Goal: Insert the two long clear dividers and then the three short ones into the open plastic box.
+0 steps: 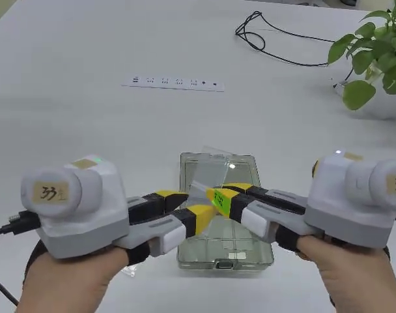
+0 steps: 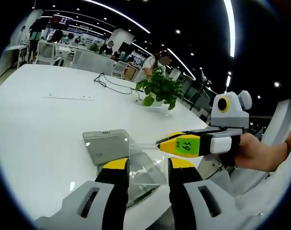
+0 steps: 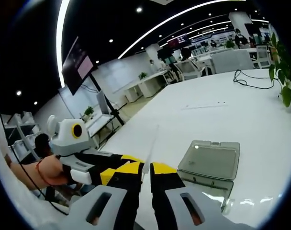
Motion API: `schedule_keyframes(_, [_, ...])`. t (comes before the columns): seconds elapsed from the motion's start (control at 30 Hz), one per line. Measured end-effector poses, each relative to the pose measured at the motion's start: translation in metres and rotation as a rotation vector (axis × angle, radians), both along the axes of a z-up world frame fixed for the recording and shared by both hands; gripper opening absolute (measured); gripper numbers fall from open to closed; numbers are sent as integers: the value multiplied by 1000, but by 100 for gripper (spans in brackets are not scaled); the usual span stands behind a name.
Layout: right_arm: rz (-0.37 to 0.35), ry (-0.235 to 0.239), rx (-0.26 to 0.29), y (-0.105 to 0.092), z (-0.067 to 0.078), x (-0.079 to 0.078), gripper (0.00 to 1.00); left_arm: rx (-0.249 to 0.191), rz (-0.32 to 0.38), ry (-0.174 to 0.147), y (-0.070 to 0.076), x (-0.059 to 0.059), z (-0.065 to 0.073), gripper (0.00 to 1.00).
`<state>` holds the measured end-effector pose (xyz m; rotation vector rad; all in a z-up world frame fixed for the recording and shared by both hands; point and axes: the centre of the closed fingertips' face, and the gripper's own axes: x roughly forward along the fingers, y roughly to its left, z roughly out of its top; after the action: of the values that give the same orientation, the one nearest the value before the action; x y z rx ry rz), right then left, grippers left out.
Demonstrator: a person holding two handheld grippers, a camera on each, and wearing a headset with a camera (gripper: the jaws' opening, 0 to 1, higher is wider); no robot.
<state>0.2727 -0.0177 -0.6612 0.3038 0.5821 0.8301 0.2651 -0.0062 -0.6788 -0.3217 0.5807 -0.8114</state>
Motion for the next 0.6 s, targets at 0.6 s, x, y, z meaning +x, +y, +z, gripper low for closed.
schedule_keyframes(0.6, [-76, 38, 13, -12, 4, 12, 6, 0, -50, -31, -3, -5, -1, 34])
